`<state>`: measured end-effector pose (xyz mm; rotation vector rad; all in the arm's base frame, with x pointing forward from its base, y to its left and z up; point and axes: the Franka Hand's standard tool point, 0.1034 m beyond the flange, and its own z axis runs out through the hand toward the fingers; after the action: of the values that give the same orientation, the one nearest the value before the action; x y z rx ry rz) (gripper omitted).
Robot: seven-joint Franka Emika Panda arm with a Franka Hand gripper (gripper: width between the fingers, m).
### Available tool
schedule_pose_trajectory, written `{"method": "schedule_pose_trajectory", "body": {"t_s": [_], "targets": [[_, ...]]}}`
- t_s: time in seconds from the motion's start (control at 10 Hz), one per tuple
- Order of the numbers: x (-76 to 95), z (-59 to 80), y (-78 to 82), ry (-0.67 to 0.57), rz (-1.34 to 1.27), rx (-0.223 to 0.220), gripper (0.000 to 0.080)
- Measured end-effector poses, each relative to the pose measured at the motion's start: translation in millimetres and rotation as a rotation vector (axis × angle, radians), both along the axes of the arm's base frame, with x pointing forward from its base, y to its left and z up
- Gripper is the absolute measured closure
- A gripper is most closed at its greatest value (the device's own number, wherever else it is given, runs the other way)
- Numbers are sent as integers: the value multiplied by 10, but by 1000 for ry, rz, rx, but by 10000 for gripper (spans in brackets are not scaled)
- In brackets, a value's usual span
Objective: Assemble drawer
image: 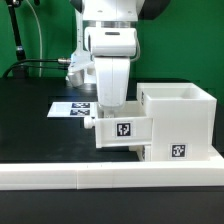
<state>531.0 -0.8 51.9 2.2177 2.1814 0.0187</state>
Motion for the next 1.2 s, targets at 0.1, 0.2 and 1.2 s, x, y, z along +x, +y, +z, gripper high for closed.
{"method": "schedule_pose_trajectory", "body": {"t_s": [0.1,0.2,1.2], "targets": [[3,-2,10,0,4,-1,755],[5,-5,31,0,7,-4,755],[14,-15,95,18,-4,-17,755]]}}
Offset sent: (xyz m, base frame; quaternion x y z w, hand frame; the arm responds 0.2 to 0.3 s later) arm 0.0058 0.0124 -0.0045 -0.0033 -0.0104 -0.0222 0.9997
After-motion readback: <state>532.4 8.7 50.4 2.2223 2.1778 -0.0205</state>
